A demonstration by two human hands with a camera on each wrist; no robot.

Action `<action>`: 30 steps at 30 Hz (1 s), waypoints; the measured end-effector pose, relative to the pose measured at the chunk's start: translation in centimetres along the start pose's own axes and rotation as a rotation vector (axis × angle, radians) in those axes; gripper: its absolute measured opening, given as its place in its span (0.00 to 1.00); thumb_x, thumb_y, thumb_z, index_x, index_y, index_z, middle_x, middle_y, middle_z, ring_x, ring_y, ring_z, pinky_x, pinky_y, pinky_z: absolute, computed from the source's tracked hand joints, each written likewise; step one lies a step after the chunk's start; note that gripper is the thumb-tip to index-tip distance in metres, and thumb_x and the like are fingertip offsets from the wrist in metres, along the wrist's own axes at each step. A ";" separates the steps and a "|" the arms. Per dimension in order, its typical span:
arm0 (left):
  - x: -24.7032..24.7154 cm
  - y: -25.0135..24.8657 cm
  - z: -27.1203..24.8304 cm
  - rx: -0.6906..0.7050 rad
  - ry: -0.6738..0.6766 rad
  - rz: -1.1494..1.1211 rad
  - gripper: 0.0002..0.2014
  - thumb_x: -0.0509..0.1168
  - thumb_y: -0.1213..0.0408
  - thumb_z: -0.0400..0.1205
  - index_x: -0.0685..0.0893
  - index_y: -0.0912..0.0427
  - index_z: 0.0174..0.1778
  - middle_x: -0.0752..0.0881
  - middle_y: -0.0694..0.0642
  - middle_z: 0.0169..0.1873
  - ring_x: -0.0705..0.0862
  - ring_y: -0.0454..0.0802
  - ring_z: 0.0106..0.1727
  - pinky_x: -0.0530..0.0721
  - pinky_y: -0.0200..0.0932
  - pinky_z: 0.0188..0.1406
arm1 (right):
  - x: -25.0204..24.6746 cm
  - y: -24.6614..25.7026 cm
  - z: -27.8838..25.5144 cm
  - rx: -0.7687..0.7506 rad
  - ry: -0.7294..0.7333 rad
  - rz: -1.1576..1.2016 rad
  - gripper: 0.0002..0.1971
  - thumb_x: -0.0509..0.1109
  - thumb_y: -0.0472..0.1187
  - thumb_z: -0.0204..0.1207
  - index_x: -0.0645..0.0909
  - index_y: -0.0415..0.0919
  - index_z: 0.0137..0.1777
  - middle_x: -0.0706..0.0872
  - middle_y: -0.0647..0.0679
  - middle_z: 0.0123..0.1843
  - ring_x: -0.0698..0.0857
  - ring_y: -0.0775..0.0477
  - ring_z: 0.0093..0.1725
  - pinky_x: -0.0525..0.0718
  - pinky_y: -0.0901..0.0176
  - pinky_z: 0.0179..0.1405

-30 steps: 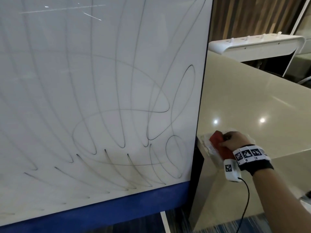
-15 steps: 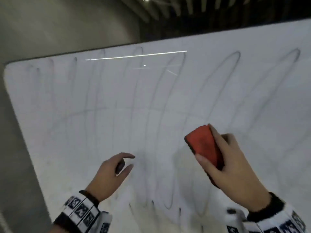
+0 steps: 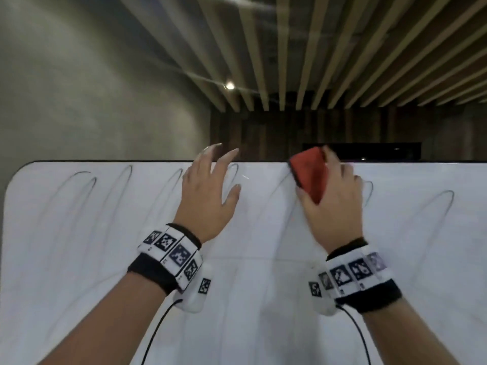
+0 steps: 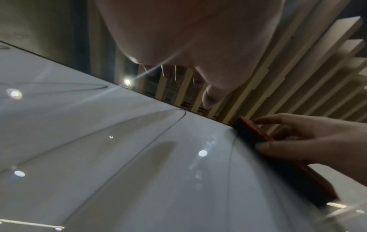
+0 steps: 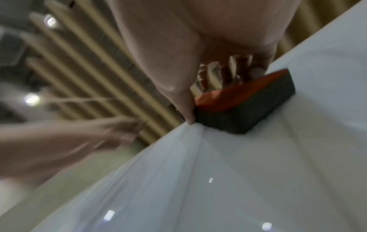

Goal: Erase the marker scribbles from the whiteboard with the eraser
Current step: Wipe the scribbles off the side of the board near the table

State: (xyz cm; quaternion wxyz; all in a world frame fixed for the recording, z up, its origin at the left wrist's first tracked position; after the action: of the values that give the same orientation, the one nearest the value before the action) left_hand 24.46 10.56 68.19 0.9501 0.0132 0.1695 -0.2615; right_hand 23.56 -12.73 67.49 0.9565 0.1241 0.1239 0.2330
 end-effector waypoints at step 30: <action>3.4 2.4 0.8 0.020 0.018 0.266 0.26 0.48 0.55 0.88 0.66 0.46 0.85 0.73 0.54 0.80 0.69 0.55 0.83 0.66 0.62 0.74 | 3.7 0.5 -3.3 -0.521 0.119 -0.144 0.22 0.77 0.50 0.74 0.84 0.58 0.68 0.82 0.43 0.60 0.80 0.35 0.55 0.71 0.46 0.53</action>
State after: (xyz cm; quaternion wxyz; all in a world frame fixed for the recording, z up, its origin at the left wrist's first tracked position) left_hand 28.69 10.89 67.70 0.9746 0.0474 0.1721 -0.1349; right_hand 25.53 -9.93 63.87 0.9614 -0.1492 0.1244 0.1950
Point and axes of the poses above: each hand's wrist, its own z-axis towards the middle knuckle, its own x-axis out of the palm, y = z × x, the point moved 8 cm from there along z, towards the middle knuckle
